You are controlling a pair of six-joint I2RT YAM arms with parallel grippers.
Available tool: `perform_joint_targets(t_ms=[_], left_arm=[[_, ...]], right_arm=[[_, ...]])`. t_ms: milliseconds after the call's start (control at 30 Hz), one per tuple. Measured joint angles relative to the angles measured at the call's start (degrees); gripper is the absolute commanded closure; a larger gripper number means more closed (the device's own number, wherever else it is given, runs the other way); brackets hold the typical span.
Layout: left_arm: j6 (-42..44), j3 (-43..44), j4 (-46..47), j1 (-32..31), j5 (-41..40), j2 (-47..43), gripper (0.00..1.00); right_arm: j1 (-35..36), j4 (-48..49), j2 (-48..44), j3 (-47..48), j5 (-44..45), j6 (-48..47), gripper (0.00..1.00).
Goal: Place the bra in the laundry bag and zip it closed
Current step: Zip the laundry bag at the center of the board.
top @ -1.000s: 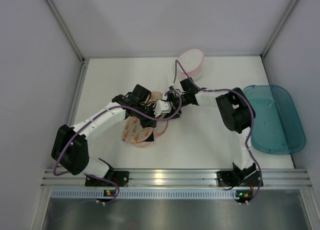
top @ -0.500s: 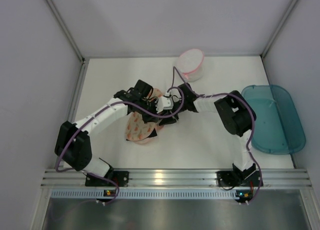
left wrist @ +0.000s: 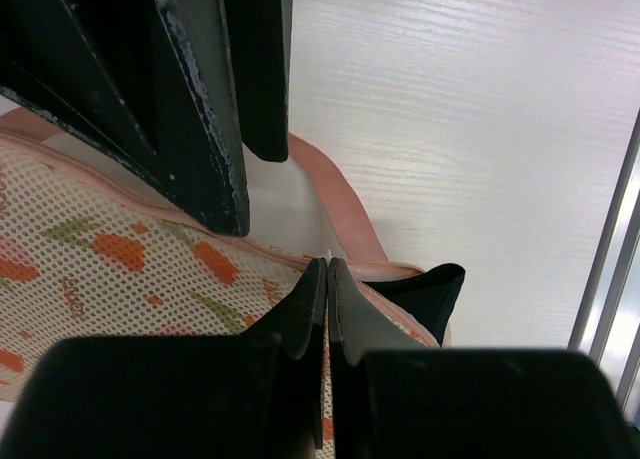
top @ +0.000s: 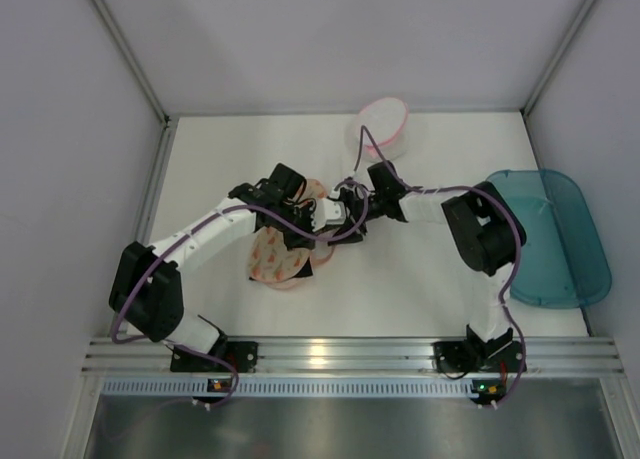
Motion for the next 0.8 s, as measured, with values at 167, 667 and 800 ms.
perform_joint_targets(t_ms=[167, 667, 800], left_arm=[[0.7, 0.0, 0.0, 0.0, 0.2, 0.0, 1.00], [2.2, 0.0, -0.4, -0.2, 0.2, -2.1, 0.77], [0.1, 0.0, -0.5, -0.4, -3.0, -4.8, 0.02]], right_arm=[[2.4, 1.3, 0.2, 0.2, 0.2, 1.4, 0.43], [5.2, 3.6, 4.8, 4.5, -0.2, 4.2, 1.00], [5.3, 4.9, 5.0, 4.5, 0.3, 5.4, 1.00]])
